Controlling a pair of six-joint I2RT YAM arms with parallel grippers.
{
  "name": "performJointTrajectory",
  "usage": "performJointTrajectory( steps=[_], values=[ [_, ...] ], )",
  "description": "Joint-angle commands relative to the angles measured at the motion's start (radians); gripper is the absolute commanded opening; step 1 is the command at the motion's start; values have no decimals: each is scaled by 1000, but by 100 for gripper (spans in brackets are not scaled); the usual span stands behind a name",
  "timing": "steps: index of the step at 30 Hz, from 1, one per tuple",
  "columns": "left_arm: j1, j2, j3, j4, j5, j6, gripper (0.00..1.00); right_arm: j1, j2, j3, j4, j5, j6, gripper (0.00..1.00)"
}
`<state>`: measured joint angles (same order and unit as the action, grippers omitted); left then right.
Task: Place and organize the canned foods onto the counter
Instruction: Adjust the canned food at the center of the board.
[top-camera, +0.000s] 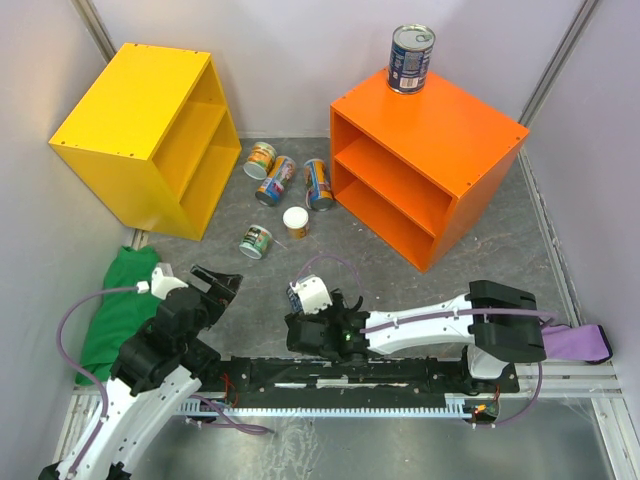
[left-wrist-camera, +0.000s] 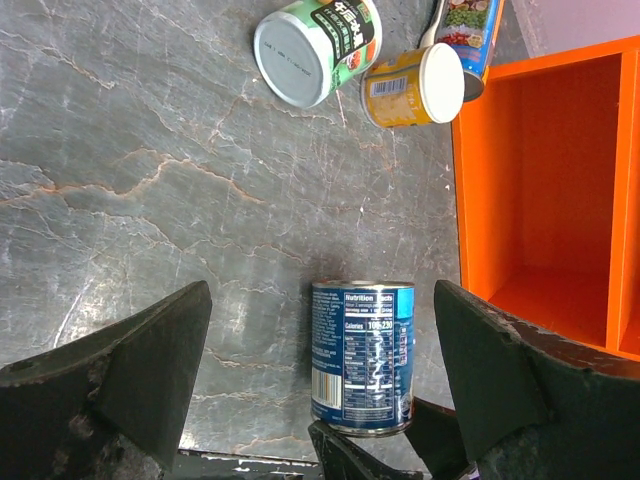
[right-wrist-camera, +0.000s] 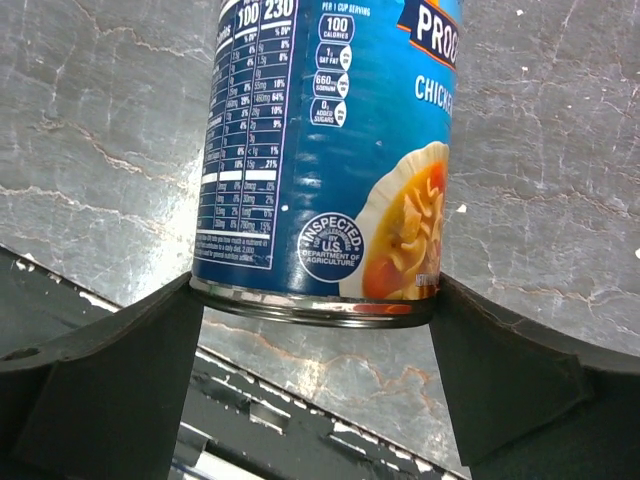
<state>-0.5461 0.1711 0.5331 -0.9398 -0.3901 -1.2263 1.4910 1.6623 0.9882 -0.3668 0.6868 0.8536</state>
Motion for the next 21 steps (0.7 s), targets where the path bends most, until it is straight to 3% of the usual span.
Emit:
performJointTrajectory(
  steps=[1,12,21],
  values=[
    [-2,-18,11,34,-8,-31,97,-21,-40,115,-158,-37,33,96],
    [-2,-18,20,46,-4,-36,97,-91,-35,238,-303,-207,20,100],
    [-2,-16,39,41,-7,-47,97,-219,63,459,-433,-363,-115,100]
  ],
)
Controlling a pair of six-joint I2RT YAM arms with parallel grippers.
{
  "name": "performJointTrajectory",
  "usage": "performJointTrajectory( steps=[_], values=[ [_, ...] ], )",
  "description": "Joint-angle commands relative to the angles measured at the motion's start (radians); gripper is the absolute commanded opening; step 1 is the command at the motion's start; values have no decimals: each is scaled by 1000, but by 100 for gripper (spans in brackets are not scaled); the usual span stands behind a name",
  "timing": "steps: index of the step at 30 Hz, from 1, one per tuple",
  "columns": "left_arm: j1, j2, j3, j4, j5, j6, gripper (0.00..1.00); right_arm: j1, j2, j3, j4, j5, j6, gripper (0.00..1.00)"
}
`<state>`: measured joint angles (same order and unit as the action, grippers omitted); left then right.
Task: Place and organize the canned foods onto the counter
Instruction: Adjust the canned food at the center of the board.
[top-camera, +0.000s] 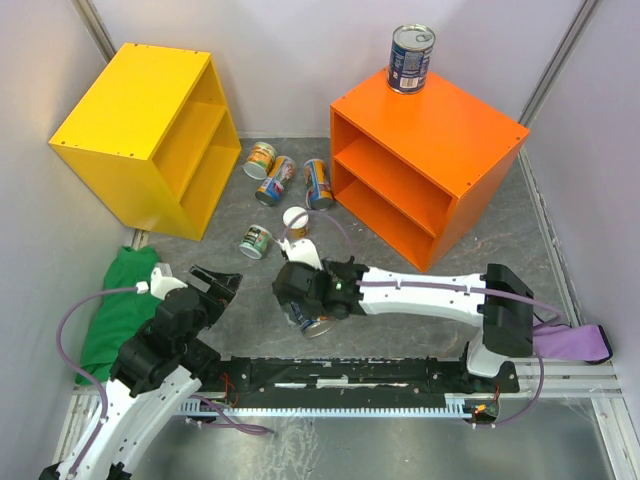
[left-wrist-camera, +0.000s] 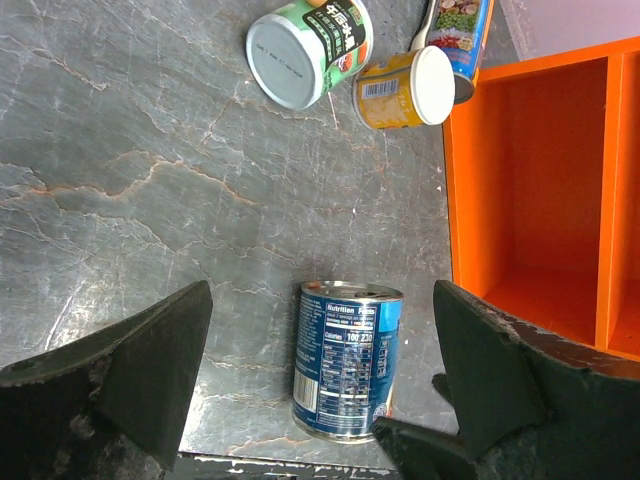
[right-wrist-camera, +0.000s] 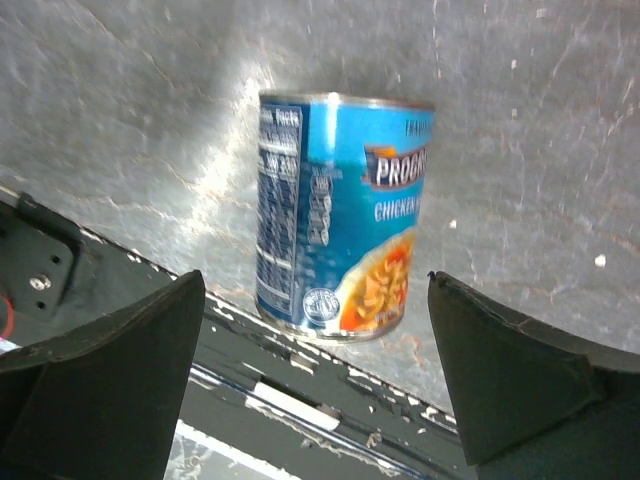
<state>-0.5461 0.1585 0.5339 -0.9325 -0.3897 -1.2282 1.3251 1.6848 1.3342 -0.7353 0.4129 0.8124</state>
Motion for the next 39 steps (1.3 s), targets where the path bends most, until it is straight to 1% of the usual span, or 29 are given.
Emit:
performJointTrajectory(
  steps=[1,4,6,16,26,27,28,30,31,32,35,36,39],
  values=[
    [-1,-5,40,31,-9,-45,97,-64,57,135,-77,-107,-82,100],
    [-2,-11,43,18,-14,-49,97,-91,116,191,-122,-154,-91,100],
    [-2,-18,43,12,-18,-54,97,-100,140,198,-128,-165,-90,100],
    [-2,-36,39,-3,-28,-55,96,-143,225,197,-91,-212,-99,99],
    [-2,-31,39,10,-30,-43,96,-187,358,269,-61,-286,-123,100],
    [-2,-30,39,10,-29,-40,96,-188,364,272,-59,-287,-124,99],
    [-2,-29,39,12,-29,-40,96,-191,369,272,-53,-287,-125,97],
    [-2,-27,39,13,-29,-38,96,-195,370,267,-40,-287,-127,90],
    [-3,-27,39,13,-29,-38,96,-197,367,264,-30,-286,-131,83],
    [-1,-27,38,12,-29,-38,96,-196,355,260,-20,-281,-137,73],
    [-2,-27,35,15,-28,-40,96,-197,314,245,27,-258,-156,55],
    [-2,-27,35,15,-29,-40,96,-196,298,242,43,-248,-166,51],
    [-2,-27,30,20,-25,-43,96,-197,251,236,90,-208,-204,48]
  ],
)
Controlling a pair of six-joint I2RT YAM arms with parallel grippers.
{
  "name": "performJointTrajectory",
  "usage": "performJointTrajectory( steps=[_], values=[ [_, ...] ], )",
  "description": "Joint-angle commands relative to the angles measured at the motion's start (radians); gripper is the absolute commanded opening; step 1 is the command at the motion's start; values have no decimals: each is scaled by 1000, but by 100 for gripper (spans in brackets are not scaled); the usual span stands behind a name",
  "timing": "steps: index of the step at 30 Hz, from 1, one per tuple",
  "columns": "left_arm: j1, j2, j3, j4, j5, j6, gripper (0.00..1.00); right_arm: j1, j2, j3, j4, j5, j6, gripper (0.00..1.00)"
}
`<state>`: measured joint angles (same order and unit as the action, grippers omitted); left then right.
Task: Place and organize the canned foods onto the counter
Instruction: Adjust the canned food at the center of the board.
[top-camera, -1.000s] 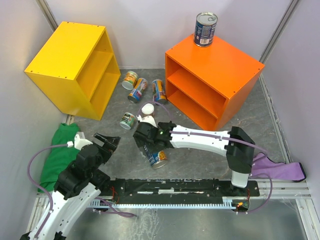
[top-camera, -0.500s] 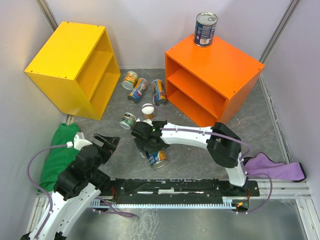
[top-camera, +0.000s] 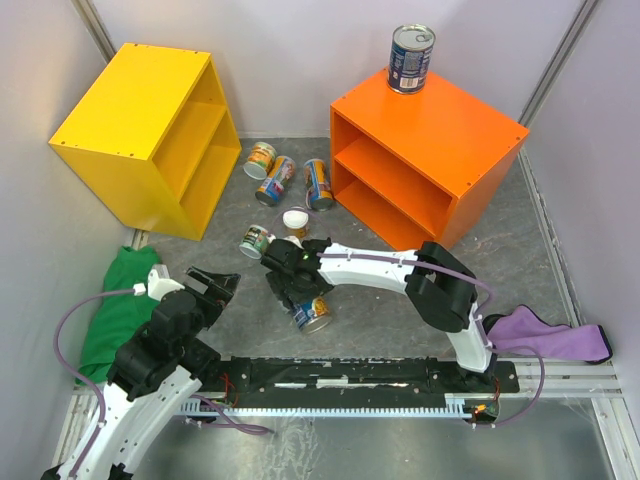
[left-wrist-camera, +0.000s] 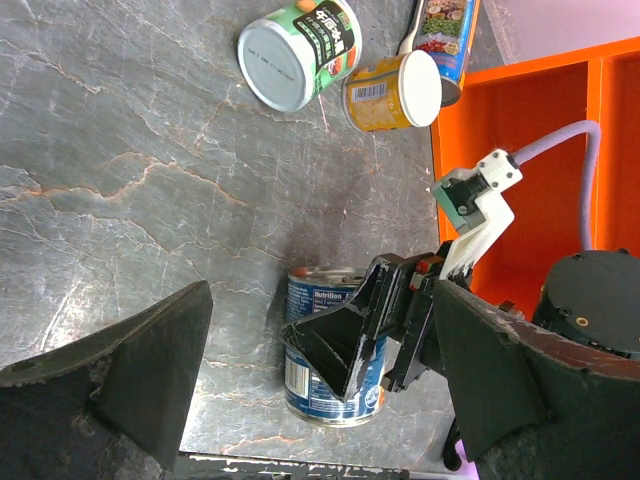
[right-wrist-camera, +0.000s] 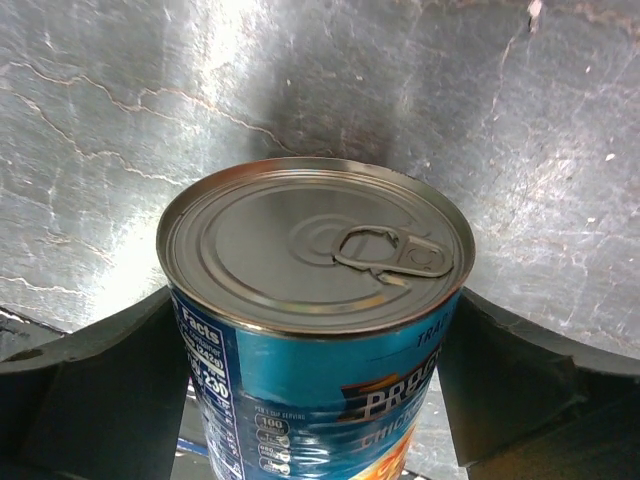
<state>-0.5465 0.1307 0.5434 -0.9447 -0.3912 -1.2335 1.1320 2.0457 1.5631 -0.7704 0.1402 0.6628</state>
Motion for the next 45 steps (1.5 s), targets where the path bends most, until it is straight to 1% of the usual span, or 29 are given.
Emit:
performJointTrajectory(
  steps=[1,7,12,17,22,25,35,41,45],
  values=[
    [-1,1,17,36,-22,-38,96,-4,-128,1,147,77,-64,48],
    [-1,19,13,56,-16,-33,96,-4,-244,-69,286,169,-110,48],
    [-1,35,17,65,-18,-23,96,-4,-327,-155,405,211,-134,48],
    [-2,56,14,85,-15,-14,96,-4,-394,-292,555,238,-139,50],
    [-2,82,9,112,-5,-6,96,-5,-419,-361,652,236,-150,52],
    [-2,91,8,119,-1,-3,96,-3,-424,-373,685,240,-164,54],
    [-3,119,40,92,-4,15,96,-4,-449,-438,799,263,-183,58],
    [-1,143,72,71,-5,41,97,-2,-466,-508,929,281,-216,59],
    [-2,159,83,73,19,55,97,1,-476,-567,1032,304,-244,60]
  ],
)
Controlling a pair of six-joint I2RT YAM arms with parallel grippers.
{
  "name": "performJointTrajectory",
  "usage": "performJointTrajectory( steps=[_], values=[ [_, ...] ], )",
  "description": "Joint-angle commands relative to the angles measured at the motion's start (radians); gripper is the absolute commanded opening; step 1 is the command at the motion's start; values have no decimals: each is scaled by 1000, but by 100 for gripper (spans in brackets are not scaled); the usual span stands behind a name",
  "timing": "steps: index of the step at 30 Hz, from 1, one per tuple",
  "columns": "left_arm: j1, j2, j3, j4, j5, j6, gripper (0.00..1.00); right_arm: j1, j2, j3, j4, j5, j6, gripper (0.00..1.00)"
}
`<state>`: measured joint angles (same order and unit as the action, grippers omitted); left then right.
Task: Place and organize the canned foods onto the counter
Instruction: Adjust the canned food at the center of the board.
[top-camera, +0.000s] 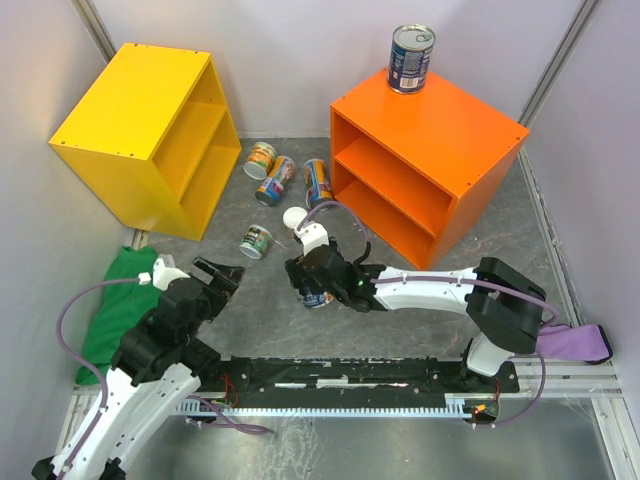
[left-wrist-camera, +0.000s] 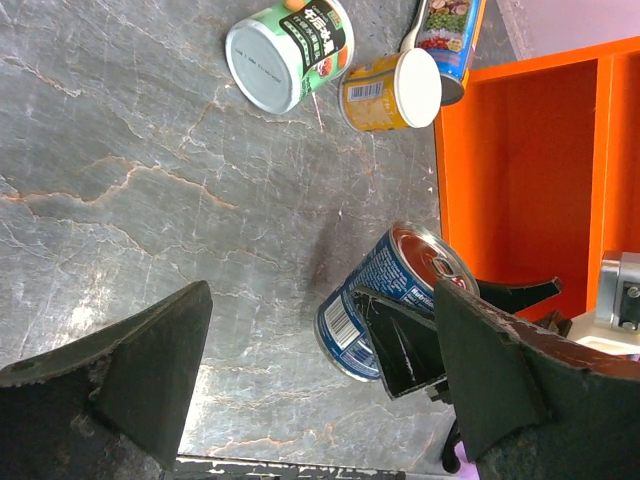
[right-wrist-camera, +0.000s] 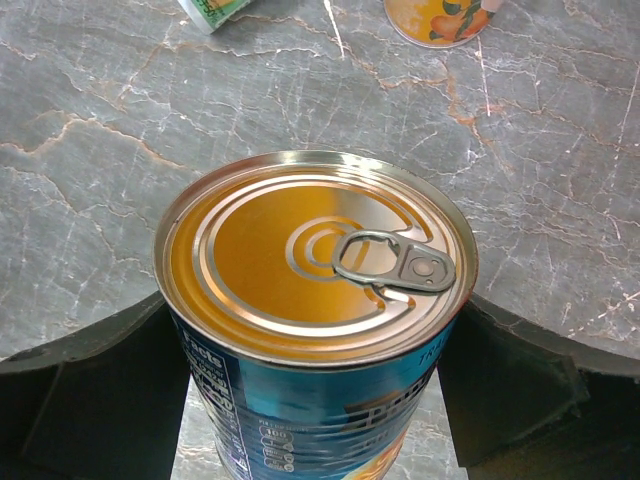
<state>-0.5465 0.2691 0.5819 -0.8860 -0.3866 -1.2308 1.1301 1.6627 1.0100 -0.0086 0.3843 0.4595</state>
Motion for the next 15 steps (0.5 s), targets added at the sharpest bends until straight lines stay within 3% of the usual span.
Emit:
performJointTrajectory(
  steps=[1,15],
  values=[
    [-2,29,47,15,19,56,97,3,-95,-26,293,65,-49,61],
    [-1,75,12,33,63,64,97,93,-144,-206,536,213,-165,67]
  ],
)
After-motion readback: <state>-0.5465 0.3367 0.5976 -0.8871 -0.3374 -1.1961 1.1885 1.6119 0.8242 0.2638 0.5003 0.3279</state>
